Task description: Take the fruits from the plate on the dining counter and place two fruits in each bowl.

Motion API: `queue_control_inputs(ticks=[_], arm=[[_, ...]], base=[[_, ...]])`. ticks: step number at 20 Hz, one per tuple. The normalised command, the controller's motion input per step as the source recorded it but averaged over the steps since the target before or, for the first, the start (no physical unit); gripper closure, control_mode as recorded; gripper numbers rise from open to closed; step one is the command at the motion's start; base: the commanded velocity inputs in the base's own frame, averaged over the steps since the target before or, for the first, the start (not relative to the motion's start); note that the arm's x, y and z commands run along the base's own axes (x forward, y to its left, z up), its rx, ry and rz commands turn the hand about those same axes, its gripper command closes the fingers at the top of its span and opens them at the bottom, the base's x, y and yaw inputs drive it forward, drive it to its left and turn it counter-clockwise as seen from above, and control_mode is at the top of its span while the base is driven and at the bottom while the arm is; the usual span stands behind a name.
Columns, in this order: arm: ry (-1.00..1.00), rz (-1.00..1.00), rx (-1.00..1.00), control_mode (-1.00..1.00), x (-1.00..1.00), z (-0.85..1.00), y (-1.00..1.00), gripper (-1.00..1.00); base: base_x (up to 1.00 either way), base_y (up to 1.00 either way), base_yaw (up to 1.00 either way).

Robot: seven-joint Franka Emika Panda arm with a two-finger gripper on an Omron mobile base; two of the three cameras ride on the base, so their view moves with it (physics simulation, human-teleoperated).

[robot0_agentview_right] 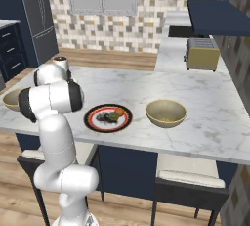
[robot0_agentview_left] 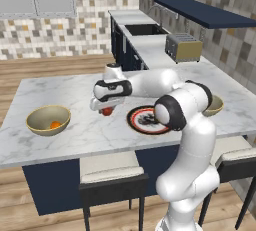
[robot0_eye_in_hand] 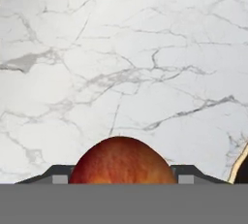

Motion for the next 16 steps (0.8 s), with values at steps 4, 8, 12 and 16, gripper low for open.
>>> queue_control_inputs(ticks=[4, 8, 12, 16], arm=[[-0.12, 0.00, 0.00, -1.00, 0.00, 0.21, 1.00, 1.00], [-0.11, 0.00, 0.00, -1.00, 0.07, 0.09, 1.00, 1.00], [-0.04, 0.00, 0.00, -1.00, 0.20, 0.03, 1.00, 1.00], [-0.05, 0.00, 0.00, -1.00, 0.32, 0.00, 0.97, 1.00]], base=[[0.00, 0.00, 0.00], [0.00, 0.00, 0.00], [0.00, 0.00, 0.00], [0.00, 0.00, 0.00]])
